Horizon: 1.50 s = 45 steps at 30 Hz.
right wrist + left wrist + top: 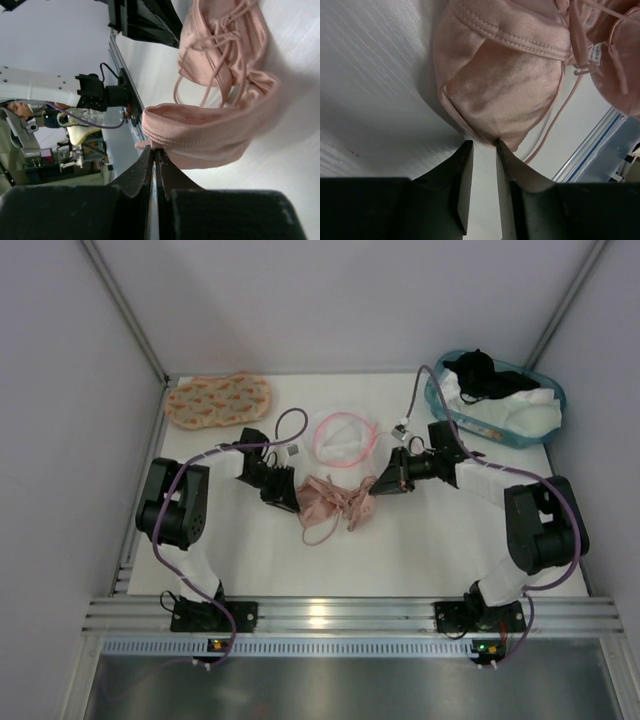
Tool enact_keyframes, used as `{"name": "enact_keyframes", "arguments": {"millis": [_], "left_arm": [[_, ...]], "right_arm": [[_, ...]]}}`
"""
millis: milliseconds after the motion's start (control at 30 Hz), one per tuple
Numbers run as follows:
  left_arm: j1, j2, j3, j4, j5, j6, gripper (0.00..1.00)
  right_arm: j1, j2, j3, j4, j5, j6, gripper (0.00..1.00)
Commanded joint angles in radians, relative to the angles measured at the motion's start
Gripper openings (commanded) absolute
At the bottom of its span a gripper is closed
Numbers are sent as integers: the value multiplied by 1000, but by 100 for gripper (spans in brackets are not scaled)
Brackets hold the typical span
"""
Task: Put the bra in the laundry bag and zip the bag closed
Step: Adjust the bra at the center of the board.
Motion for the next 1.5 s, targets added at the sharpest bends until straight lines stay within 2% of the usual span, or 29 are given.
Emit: {"name": "enact_keyframes", "arguments": {"millis": [0, 200, 500, 733, 867, 900, 967, 1067, 1100, 1133, 1167, 1333, 1467], "left_arm": [[2, 35, 36, 115, 39, -74, 29], [-5, 78, 12, 115, 24, -74, 24], [-3, 3, -50, 117, 16, -80, 29], [-1, 51, -43, 115, 7, -91, 29], [17, -13, -43, 62, -3, -78, 39], [38, -36, -40, 39, -1, -65, 45], [78, -120, -53, -19, -9, -5, 51], [120, -237, -70, -62, 14, 70, 65], [120, -289, -76, -59, 17, 67, 83], [120, -306, -82, -40, 30, 58, 95], [112, -322, -85, -20, 27, 43, 98], [13, -308, -105, 80, -53, -26, 97], [-44, -229, -100, 169, -124, -77, 84]], "right_arm": [[62, 35, 50, 259, -8, 189, 0], [168, 140, 157, 416, 31, 333, 0], [309, 389, 335, 530, 100, 391, 0], [375, 510, 375, 639, 186, 462, 0], [374, 599, 380, 713, 213, 497, 0], [374, 607, 373, 721, 219, 505, 0], [375, 619, 361, 744, 232, 506, 0], [375, 630, 355, 755, 241, 502, 0], [375, 633, 353, 758, 249, 500, 0], [377, 636, 353, 761, 252, 499, 0], [377, 639, 352, 764, 255, 499, 0], [374, 650, 352, 783, 258, 514, 0], [375, 645, 347, 777, 255, 506, 0]]}}
